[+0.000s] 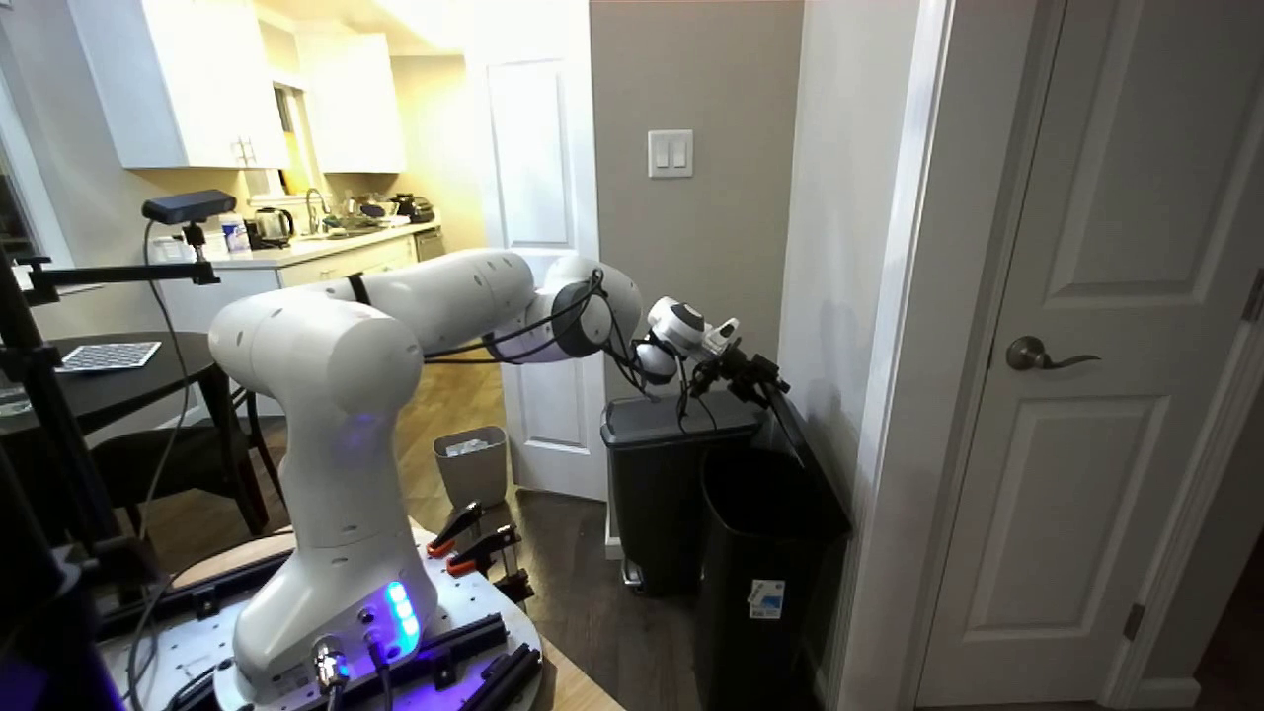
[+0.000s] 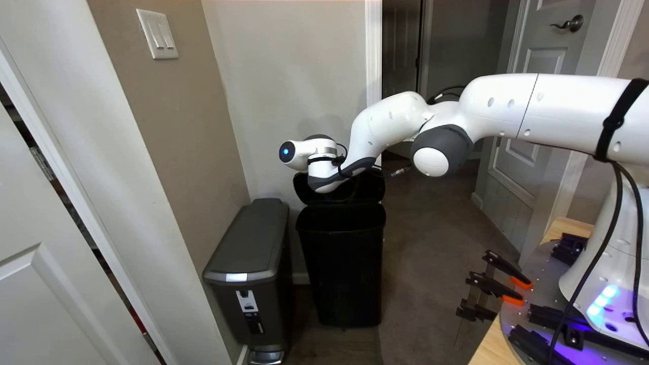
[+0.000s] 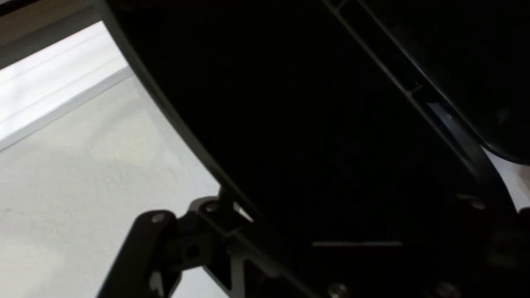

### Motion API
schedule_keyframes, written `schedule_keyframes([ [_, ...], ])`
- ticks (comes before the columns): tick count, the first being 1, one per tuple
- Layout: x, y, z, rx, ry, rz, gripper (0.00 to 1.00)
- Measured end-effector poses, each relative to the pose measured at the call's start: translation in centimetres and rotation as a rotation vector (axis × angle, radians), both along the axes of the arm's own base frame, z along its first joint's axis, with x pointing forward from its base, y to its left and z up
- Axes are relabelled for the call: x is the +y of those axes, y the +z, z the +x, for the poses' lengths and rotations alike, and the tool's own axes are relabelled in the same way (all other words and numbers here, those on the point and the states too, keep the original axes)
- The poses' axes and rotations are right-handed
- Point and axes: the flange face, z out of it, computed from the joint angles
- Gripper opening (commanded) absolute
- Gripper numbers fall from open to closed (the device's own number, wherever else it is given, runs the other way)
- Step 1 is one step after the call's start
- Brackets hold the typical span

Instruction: Open the black bin lid fully upwards

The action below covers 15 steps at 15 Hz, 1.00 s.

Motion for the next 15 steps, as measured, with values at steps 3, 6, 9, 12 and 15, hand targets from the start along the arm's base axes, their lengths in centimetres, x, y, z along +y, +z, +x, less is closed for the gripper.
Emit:
schedule_keyframes([
  [3,-1.1,0.8,0.5,-0.027,0.008,0.017,1.0],
  [6,-1.6,1.2,0.8,-0.041,0.012,0.027,1.0],
  [9,-1.5,1.2,0.8,-0.042,0.013,0.026,1.0],
  [12,-1.4,1.2,0.8,-0.042,0.015,0.026,1.0],
  [15,-1.4,1.2,0.8,-0.042,0.015,0.026,1.0],
])
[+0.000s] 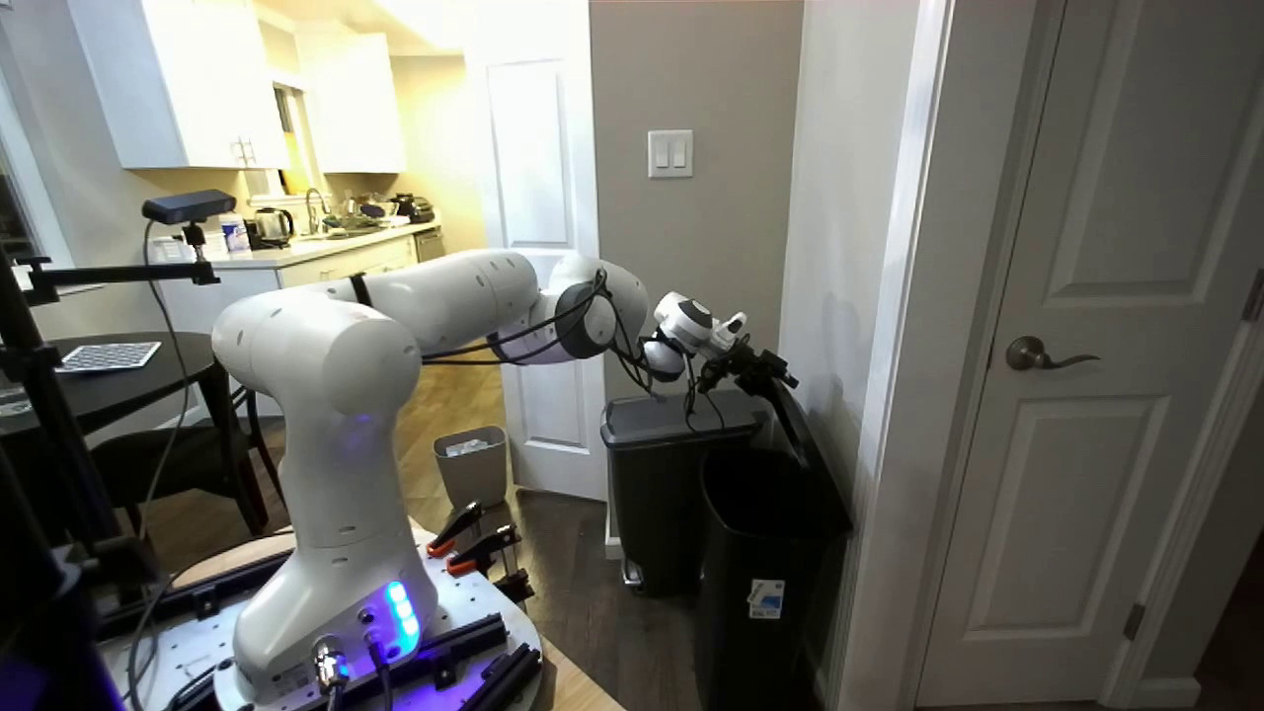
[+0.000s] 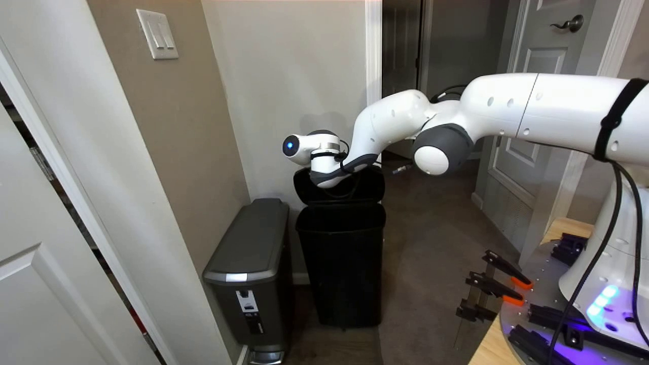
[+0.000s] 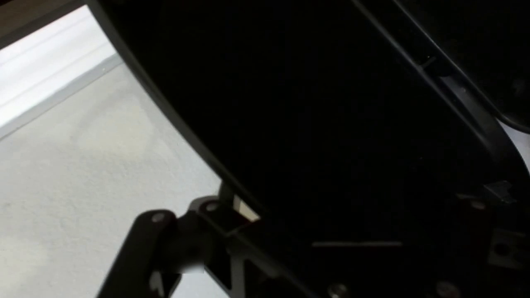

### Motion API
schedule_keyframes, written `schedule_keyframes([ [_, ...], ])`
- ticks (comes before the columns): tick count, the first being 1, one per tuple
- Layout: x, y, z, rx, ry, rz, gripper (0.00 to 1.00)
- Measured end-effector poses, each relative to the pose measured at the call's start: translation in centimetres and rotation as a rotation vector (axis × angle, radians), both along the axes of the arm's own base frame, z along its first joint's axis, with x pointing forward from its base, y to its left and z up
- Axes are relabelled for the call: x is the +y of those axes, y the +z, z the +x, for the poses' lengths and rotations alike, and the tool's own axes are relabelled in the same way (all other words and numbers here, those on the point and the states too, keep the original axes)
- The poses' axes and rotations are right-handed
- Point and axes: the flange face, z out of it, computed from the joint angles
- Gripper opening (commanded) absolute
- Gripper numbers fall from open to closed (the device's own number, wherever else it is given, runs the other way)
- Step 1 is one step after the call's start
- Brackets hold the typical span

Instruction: Open the black bin lid fully upwards

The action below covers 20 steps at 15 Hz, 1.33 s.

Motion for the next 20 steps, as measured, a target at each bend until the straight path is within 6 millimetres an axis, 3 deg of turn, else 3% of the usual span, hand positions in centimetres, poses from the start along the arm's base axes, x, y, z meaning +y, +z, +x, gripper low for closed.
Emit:
schedule_keyframes([
  [5,-0.2,0.5,0.2,-0.01,-0.001,0.0,1.0],
  [13,-3.5,6.4,2.4,-0.134,0.068,0.135,1.0],
  [20,-4.9,7.1,2.7,-0.152,0.103,0.235,1.0],
])
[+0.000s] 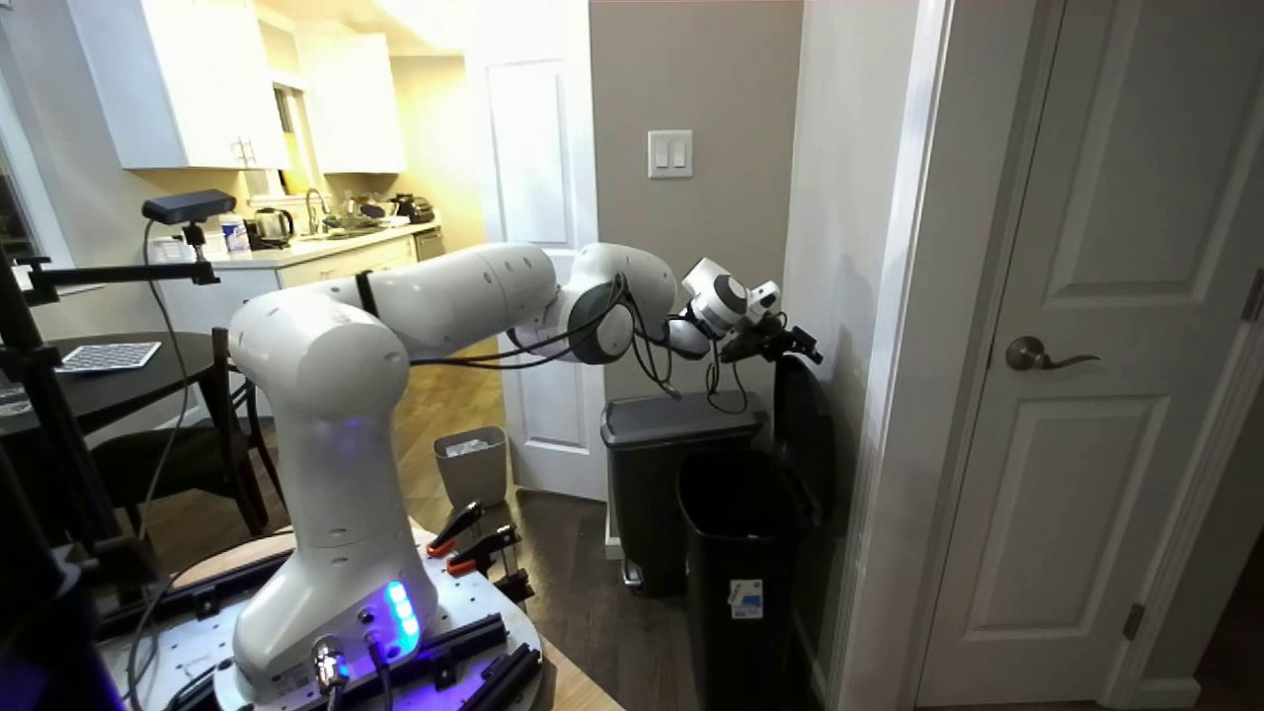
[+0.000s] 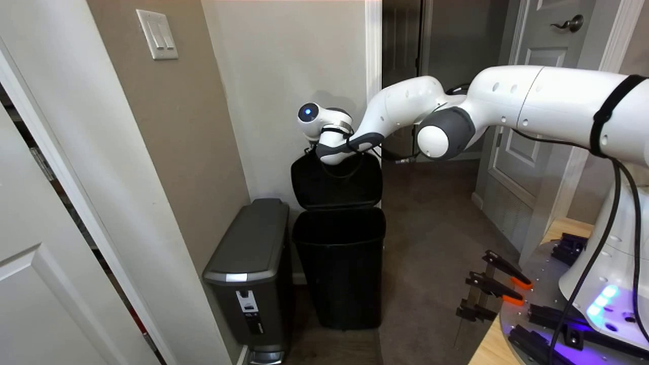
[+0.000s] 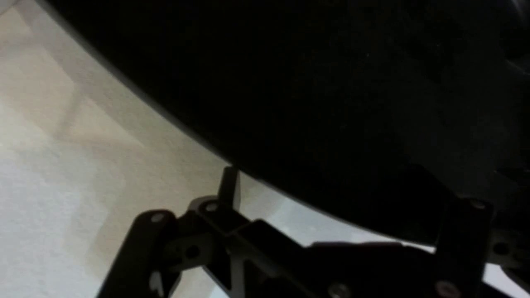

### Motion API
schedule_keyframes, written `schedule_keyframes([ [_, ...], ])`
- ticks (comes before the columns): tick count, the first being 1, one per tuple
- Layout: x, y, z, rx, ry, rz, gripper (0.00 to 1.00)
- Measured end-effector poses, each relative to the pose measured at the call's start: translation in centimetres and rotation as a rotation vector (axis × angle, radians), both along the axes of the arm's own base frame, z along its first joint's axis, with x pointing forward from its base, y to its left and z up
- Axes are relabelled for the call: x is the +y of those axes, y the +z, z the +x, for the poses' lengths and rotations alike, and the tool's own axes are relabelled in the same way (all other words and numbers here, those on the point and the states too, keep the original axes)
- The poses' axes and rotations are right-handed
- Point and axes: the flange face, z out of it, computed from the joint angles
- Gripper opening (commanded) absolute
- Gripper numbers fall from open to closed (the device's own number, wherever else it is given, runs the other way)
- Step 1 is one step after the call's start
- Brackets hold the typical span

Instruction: Open the black bin lid fully upwards

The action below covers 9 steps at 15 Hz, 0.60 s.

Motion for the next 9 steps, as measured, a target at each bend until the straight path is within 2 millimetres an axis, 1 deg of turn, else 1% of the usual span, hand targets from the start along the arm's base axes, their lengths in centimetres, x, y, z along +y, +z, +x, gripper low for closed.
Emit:
schedule_keyframes([
  [5,-1.2,0.4,0.1,-0.013,-0.006,0.065,1.0],
  [9,-3.4,1.5,0.3,-0.058,-0.021,0.148,1.0],
])
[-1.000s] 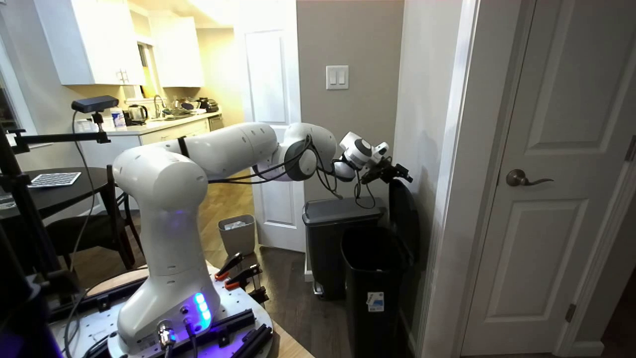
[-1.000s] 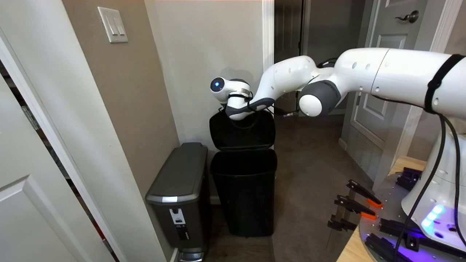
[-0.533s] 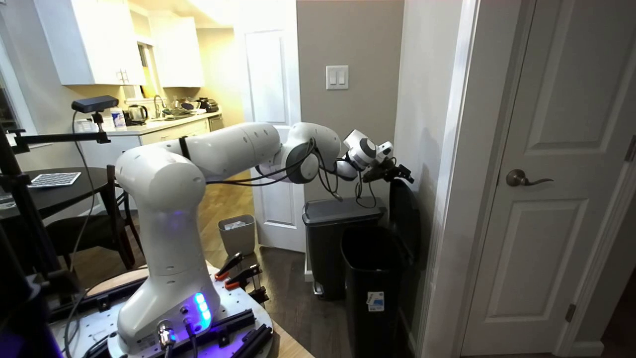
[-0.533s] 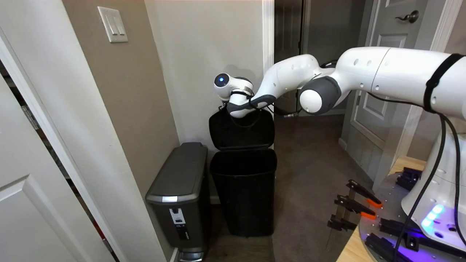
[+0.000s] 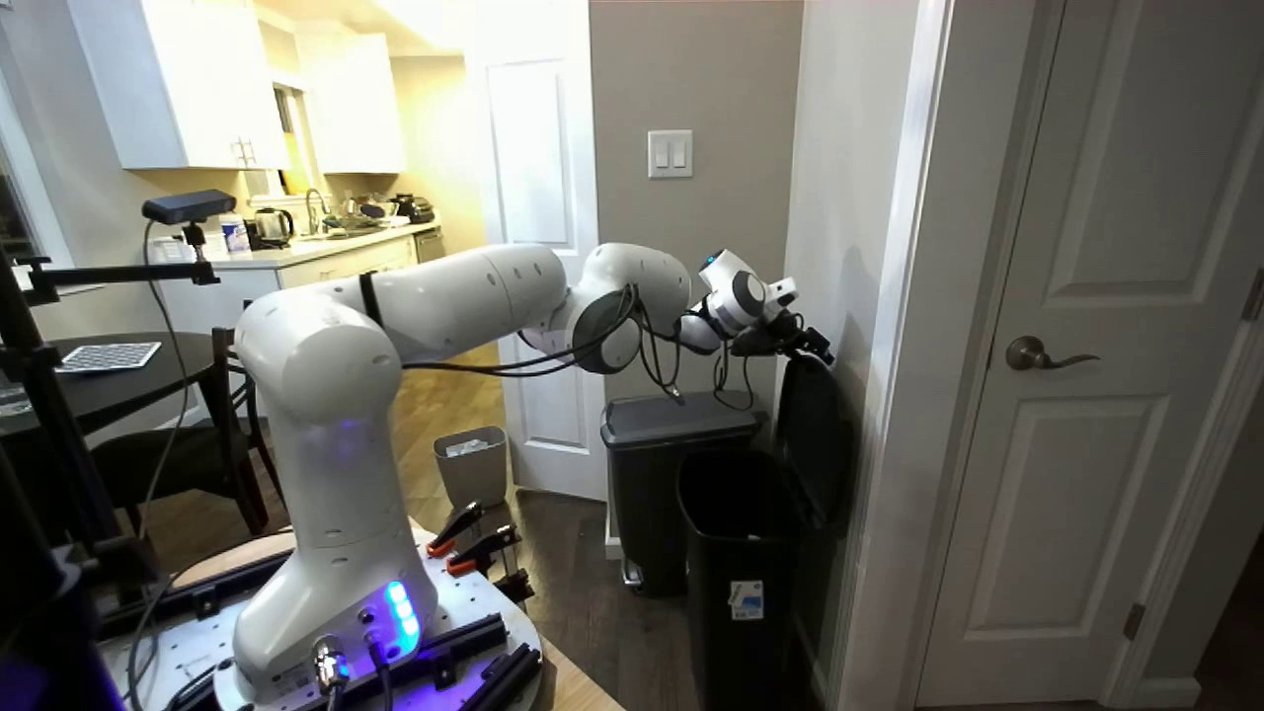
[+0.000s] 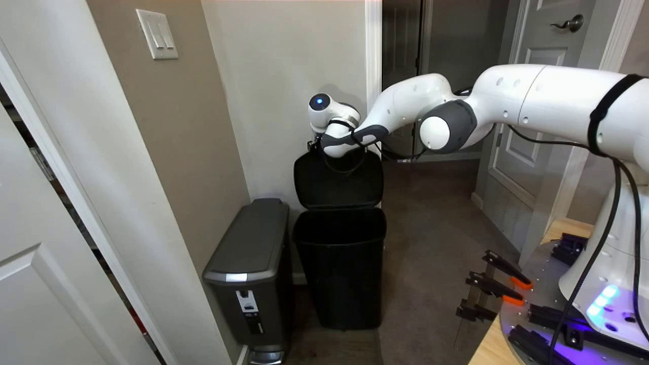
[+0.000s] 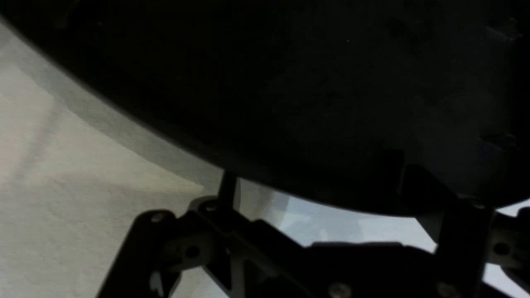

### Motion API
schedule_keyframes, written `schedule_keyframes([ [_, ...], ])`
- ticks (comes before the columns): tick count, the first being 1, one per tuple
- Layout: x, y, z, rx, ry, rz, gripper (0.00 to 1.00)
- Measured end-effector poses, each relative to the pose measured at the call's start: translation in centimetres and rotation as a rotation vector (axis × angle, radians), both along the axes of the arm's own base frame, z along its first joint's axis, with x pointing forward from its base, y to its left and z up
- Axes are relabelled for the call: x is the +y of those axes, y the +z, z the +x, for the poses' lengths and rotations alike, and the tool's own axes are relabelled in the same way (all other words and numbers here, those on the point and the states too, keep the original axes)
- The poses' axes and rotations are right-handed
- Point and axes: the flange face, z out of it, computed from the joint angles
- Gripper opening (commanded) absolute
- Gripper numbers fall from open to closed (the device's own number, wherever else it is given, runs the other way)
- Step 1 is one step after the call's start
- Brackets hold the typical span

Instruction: Open the black bin lid fully upwards

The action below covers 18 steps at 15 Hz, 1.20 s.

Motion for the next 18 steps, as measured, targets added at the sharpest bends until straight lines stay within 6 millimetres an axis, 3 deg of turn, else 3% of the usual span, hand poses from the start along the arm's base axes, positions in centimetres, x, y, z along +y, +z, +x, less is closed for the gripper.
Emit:
schedule_keyframes([
  [5,-2.2,2.5,0.2,-0.034,-0.002,0.093,1.0],
  [10,-3.6,3.1,0.2,-0.04,-0.021,0.15,1.0],
  [18,-2.5,3.6,0.4,-0.102,-0.053,0.096,1.0],
])
